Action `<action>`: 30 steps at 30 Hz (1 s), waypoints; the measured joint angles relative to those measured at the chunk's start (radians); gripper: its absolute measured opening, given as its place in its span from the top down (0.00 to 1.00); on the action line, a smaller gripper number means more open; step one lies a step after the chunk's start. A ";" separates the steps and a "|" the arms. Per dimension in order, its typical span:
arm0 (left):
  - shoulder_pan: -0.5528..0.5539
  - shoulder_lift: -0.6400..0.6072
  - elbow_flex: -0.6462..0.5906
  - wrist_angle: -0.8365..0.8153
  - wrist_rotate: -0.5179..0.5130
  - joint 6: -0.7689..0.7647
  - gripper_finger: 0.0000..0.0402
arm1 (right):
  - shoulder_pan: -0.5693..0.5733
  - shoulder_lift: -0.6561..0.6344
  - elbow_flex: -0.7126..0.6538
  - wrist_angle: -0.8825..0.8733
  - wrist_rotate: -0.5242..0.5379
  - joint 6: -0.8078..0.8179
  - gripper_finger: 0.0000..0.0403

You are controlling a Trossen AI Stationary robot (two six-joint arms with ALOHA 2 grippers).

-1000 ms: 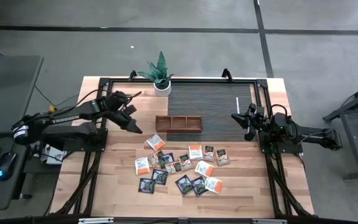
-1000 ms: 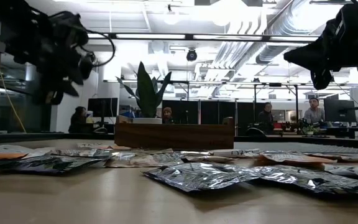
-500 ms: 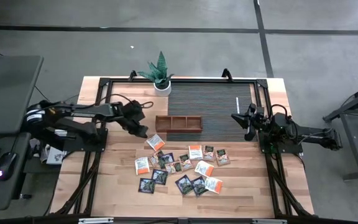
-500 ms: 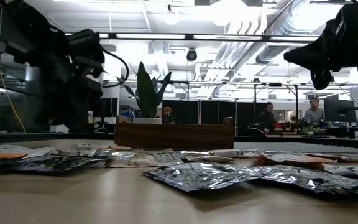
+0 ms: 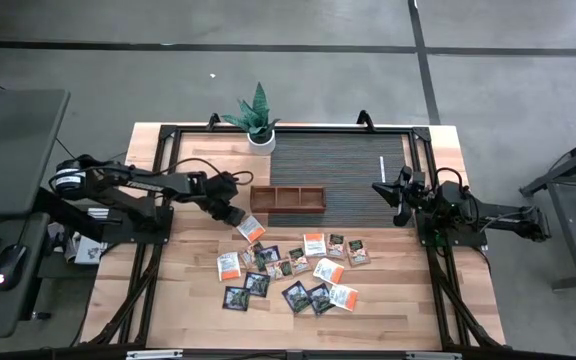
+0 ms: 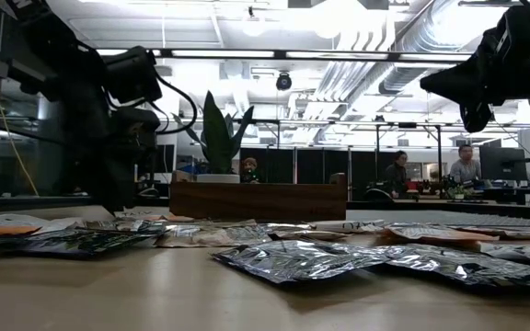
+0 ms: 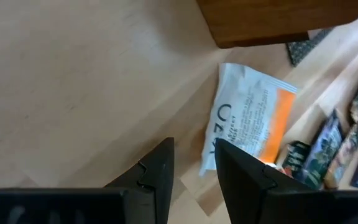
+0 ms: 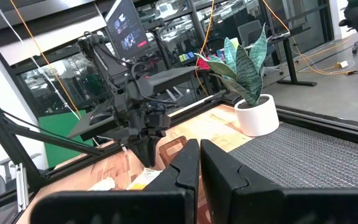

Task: Pick & Place Tea
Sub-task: Put the orange tea bag into the left section of the wooden organizer

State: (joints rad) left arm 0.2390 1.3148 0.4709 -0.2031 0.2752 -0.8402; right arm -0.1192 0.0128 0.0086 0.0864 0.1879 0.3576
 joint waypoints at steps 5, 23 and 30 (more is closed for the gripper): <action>0.000 0.000 0.000 -0.002 0.000 0.046 0.71 | 0.000 0.000 0.000 0.000 0.000 0.000 0.97; 0.004 0.056 0.001 0.060 0.110 0.084 0.42 | 0.000 0.000 0.000 0.000 0.000 0.000 0.97; 0.003 0.070 0.000 0.100 0.131 0.074 0.42 | 0.000 0.000 0.000 0.000 0.000 0.000 0.97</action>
State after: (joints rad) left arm 0.2422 1.3852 0.4709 -0.1032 0.4057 -0.7666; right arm -0.1192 0.0128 0.0082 0.0864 0.1878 0.3576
